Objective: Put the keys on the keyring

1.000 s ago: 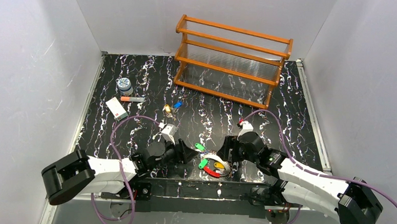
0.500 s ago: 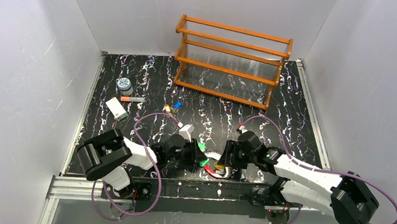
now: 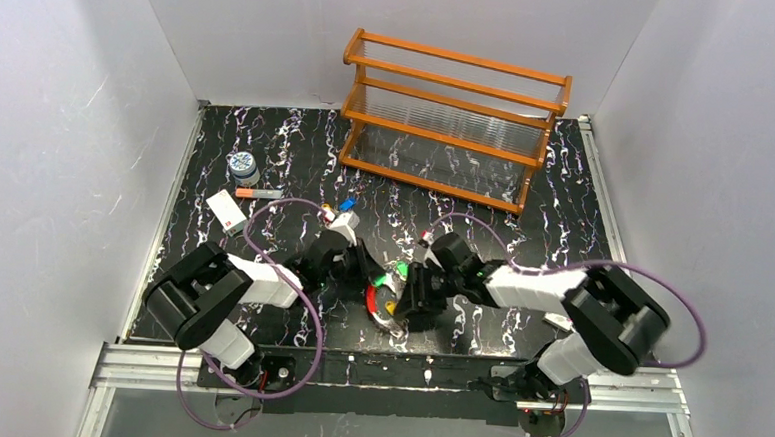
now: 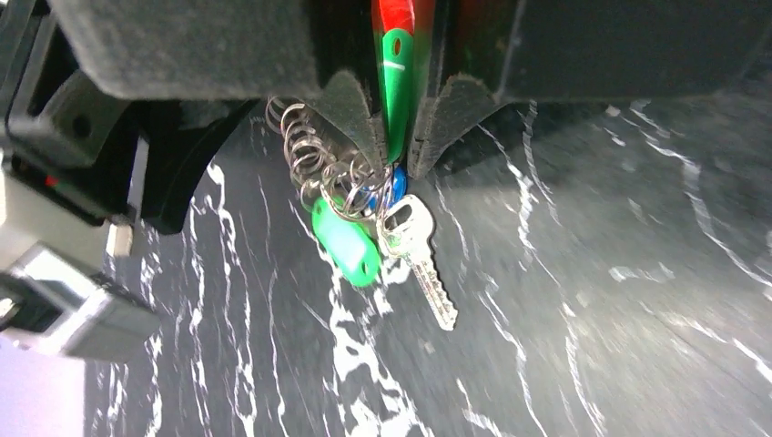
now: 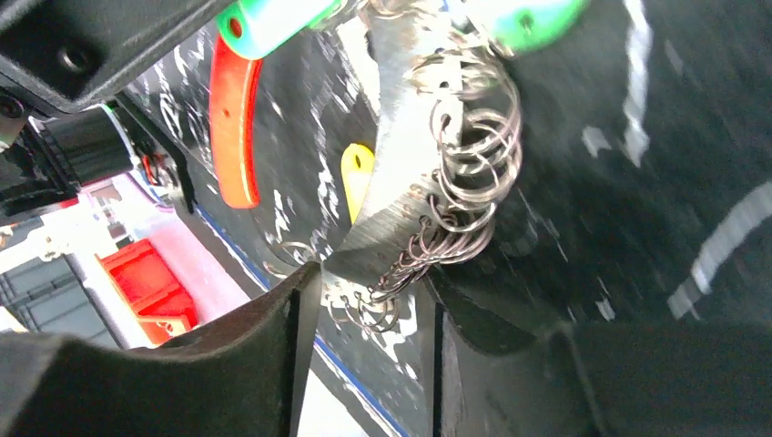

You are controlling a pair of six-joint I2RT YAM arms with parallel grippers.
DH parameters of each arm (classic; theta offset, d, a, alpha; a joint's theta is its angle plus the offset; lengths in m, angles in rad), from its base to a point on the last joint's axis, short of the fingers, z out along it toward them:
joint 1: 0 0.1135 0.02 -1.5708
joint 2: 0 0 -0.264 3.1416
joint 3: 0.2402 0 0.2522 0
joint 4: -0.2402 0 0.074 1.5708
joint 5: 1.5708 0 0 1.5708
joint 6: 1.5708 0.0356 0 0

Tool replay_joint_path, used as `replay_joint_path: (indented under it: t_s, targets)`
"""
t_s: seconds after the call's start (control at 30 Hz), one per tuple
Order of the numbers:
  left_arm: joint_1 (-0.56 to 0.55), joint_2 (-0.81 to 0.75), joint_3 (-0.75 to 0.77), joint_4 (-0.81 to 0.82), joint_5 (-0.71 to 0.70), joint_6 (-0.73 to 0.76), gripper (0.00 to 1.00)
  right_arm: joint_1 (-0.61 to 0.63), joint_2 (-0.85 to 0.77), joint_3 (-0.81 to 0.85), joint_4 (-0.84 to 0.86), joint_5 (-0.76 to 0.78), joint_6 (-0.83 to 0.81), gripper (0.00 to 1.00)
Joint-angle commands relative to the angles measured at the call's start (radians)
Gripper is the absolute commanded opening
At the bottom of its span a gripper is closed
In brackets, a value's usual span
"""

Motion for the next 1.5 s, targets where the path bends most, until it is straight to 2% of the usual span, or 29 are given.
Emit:
replay_joint_path:
  t_s: [0.0, 0.07, 0.2, 0.33, 0.47, 0.6, 0.7, 0.83, 0.9, 0.97, 1.23, 1.47]
  targets:
    - [0.065, -0.053, 0.118, -0.311, -0.023, 0.214, 0.07, 0.005, 0.155, 0.167, 0.109, -0.089, -0.109, 0.55]
    - [0.069, -0.065, 0.183, -0.449, -0.093, 0.295, 0.18, 0.001, 0.164, 0.201, 0.078, -0.06, -0.123, 0.64]
    - [0.071, -0.097, 0.248, -0.648, -0.238, 0.388, 0.39, -0.022, 0.121, 0.204, 0.019, -0.006, -0.146, 0.76]
    - [0.072, -0.175, 0.215, -0.715, -0.296, 0.4, 0.47, -0.062, 0.089, 0.17, -0.001, -0.014, -0.165, 0.8]
    - [0.072, -0.266, 0.156, -0.715, -0.264, 0.34, 0.49, -0.093, 0.103, 0.148, 0.042, -0.071, -0.163, 0.77]
    - [0.072, -0.357, 0.06, -0.635, -0.188, 0.229, 0.49, -0.098, 0.168, 0.17, 0.105, -0.128, -0.159, 0.7]
    - [0.072, -0.397, -0.021, -0.534, -0.103, 0.148, 0.49, -0.097, 0.243, 0.213, 0.151, -0.171, -0.157, 0.6]
    - [0.072, -0.4, -0.133, -0.352, -0.011, 0.039, 0.49, -0.098, 0.329, 0.29, 0.172, -0.189, -0.169, 0.39]
    - [0.072, -0.385, -0.155, -0.288, 0.012, 0.011, 0.48, -0.101, 0.356, 0.334, 0.133, -0.171, -0.192, 0.37]
    - [0.072, -0.369, -0.15, -0.268, 0.029, 0.007, 0.48, -0.101, 0.361, 0.36, 0.094, -0.136, -0.222, 0.38]
    - [0.072, -0.414, -0.086, -0.402, -0.055, 0.098, 0.47, -0.102, 0.235, 0.33, -0.026, -0.028, -0.325, 0.61]
    - [0.072, -0.488, -0.057, -0.497, -0.106, 0.143, 0.47, -0.103, 0.154, 0.273, -0.052, -0.016, -0.334, 0.64]
